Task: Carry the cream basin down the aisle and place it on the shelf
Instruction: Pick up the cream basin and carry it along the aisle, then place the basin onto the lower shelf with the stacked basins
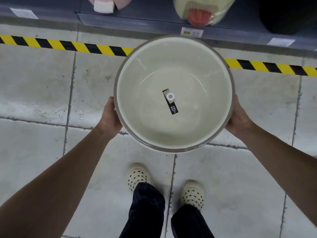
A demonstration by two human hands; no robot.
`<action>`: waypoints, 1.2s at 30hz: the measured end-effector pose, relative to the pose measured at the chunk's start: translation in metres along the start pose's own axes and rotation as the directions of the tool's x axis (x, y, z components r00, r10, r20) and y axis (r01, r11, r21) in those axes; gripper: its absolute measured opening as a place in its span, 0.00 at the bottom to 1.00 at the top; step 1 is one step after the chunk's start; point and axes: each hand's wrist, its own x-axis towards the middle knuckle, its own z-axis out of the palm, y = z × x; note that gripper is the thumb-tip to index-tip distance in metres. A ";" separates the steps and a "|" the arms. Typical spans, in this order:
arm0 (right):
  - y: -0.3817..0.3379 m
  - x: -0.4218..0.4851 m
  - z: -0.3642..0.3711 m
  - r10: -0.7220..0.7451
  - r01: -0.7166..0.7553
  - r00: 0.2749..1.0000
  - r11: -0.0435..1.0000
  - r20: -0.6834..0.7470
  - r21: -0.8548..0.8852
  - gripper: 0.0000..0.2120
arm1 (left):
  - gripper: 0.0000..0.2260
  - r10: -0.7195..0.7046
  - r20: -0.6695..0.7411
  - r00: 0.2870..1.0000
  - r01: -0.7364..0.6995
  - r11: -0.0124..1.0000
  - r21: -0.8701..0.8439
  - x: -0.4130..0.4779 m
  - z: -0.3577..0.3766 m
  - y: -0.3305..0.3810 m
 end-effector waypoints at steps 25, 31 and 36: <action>0.031 0.023 0.007 -0.008 0.001 0.994 0.998 0.106 0.066 0.15 | 0.18 0.015 0.071 0.997 -0.027 0.985 0.171 0.042 -0.018 -0.033; 0.038 0.001 0.000 -0.028 0.027 0.999 0.999 0.040 0.041 0.17 | 0.19 0.018 0.067 0.998 -0.026 0.993 0.116 0.012 -0.012 -0.033; 0.046 -0.062 -0.002 0.023 -0.023 1.000 0.999 0.006 0.025 0.22 | 0.26 -0.095 0.093 0.991 0.077 0.980 0.182 -0.029 -0.051 -0.050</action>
